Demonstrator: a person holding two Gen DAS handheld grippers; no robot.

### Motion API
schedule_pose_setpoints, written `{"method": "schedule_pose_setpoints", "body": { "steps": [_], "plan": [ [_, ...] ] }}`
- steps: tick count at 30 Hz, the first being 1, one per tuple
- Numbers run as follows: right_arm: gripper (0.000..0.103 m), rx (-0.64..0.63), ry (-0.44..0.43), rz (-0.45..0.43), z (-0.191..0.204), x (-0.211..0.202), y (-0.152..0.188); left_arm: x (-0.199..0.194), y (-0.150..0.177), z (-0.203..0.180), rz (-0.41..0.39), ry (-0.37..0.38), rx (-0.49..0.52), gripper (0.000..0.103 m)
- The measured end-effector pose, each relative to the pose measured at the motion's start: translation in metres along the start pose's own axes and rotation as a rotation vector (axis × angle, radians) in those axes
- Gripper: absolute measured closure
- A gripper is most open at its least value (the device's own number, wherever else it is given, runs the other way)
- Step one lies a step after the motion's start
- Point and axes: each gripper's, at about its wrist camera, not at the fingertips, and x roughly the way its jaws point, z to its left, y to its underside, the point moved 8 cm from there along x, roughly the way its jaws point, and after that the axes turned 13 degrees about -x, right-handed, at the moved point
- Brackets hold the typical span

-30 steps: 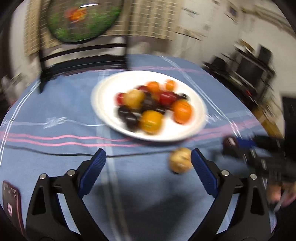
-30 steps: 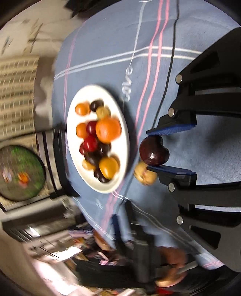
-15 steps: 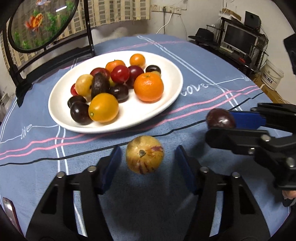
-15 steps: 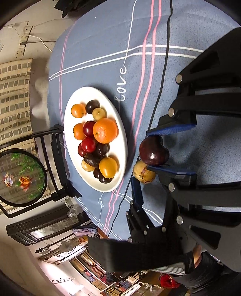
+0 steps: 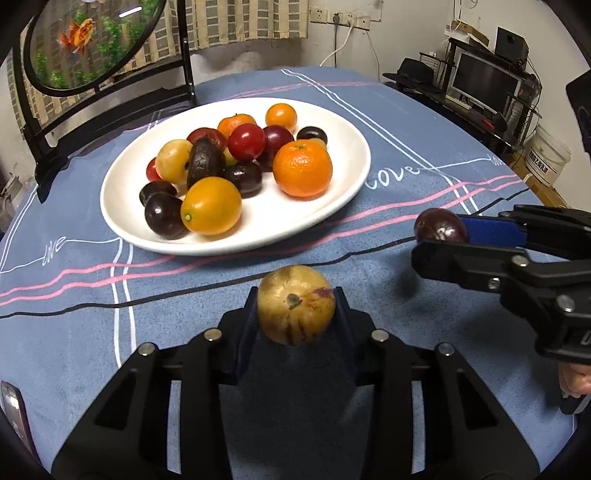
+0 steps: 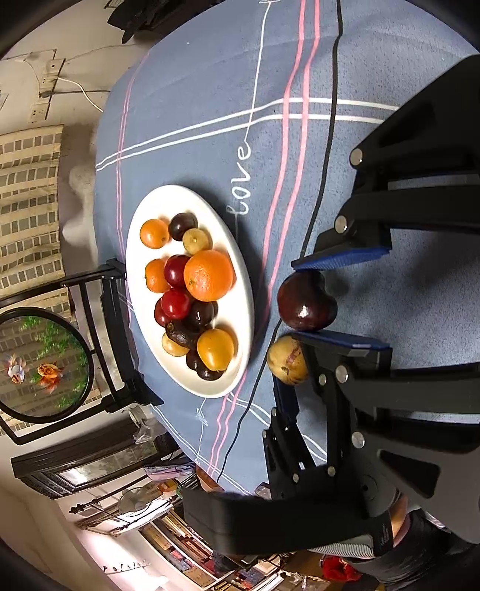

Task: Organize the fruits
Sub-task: 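Grasp a speckled pale fruit with the left tool while the right tool grasps a dark red plum, then lower both fruits onto the white plate and open both tools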

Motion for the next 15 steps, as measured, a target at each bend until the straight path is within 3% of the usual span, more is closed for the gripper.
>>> {"method": "schedule_pose_setpoints", "body": {
  "steps": [10, 15],
  "plan": [
    [0.071, -0.009, -0.049, -0.037, 0.012, 0.002, -0.001, -0.041, 0.006, 0.006, -0.072, 0.029, -0.068, 0.064],
    [0.071, -0.057, -0.034, -0.133, 0.026, -0.012, -0.020, -0.073, -0.008, 0.016, -0.132, 0.076, -0.104, 0.064]
  ]
}}
